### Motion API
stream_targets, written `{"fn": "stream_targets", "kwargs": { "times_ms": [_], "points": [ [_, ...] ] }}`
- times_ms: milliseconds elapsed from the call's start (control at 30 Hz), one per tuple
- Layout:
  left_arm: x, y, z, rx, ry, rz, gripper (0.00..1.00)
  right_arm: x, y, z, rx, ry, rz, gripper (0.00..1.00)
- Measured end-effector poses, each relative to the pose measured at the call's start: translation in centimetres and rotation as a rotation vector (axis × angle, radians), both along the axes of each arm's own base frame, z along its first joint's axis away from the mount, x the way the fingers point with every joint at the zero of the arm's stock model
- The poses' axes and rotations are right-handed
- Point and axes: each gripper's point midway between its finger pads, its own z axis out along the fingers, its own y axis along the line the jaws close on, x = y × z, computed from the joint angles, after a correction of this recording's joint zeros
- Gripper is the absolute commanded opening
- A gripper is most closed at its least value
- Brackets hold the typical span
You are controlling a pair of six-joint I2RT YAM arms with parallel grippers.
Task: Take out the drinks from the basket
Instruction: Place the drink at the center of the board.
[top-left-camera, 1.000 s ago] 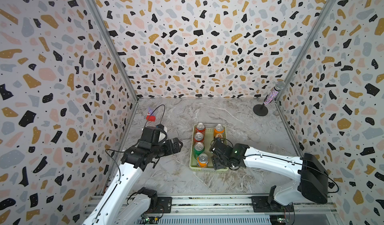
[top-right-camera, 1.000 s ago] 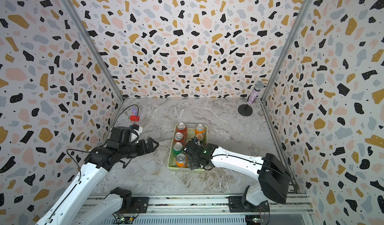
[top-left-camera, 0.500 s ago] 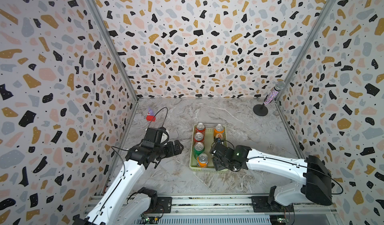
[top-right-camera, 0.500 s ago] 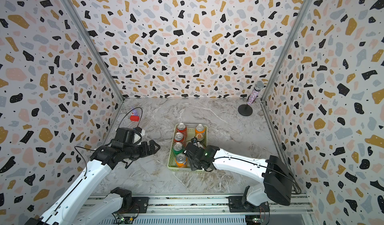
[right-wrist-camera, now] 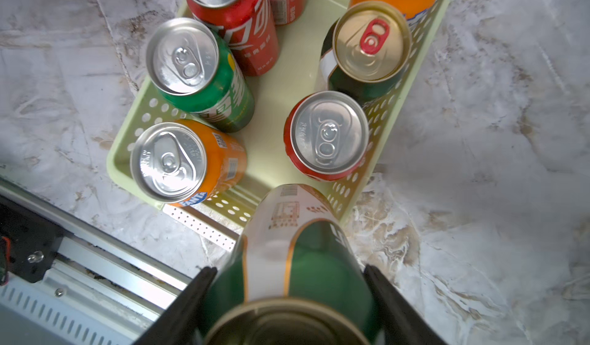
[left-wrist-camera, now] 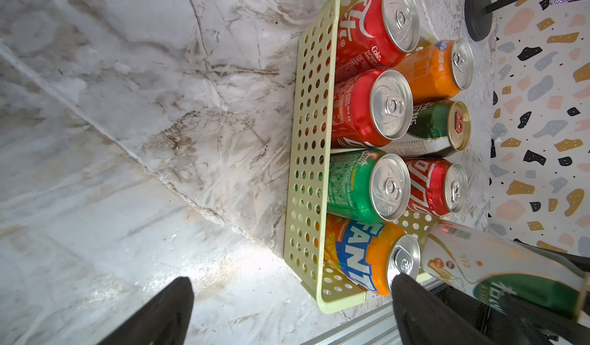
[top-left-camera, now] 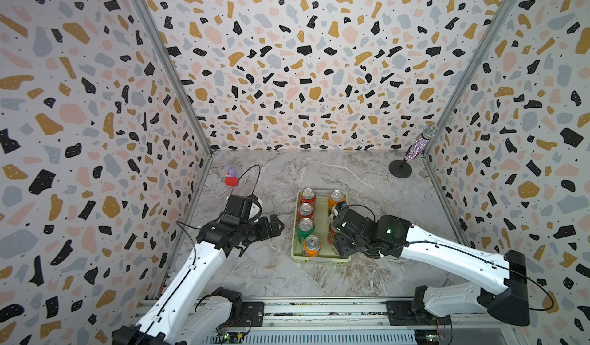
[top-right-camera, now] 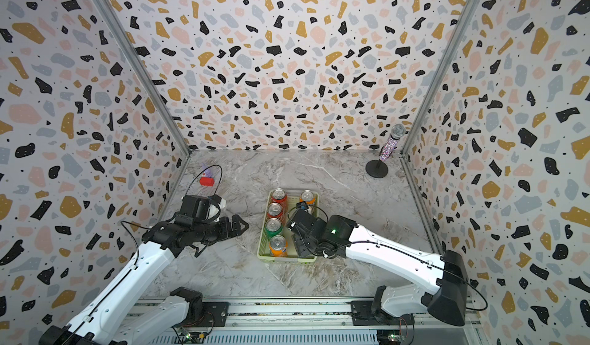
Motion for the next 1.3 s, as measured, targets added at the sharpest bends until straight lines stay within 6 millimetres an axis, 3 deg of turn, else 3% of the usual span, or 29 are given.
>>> {"fn": "stream_targets", "kwargs": {
  "times_ms": [200, 500, 833, 1133, 1300],
  "points": [
    [0.0, 0.0, 0.0, -0.002, -0.005, 0.000, 1.00, 0.2, -2.2, 3.9, 0.004, -0.080, -0.017, 0.16],
    [0.1, -0.1, 0.1, -0.004, -0.012, -0.001, 1.00, -0.1, -7.1, 4.4, -0.076, -0.127, -0.082, 0.17],
    [0.1, -0.2, 0.0, -0.006, -0.013, -0.007, 1.00, 0.6, -9.8, -0.6, -0.178, -0.057, -0.178, 0.18],
    [-0.2, -0.5, -0.2, -0.009, -0.011, -0.019, 1.00, 1.8, -7.5, -5.6, -0.178, 0.005, -0.201, 0.18],
    [-0.2, -0.5, -0.1, -0.013, -0.015, -0.020, 1.00, 2.2, -7.4, -7.0, -0.193, 0.005, -0.230, 0.19]
  ]
}}
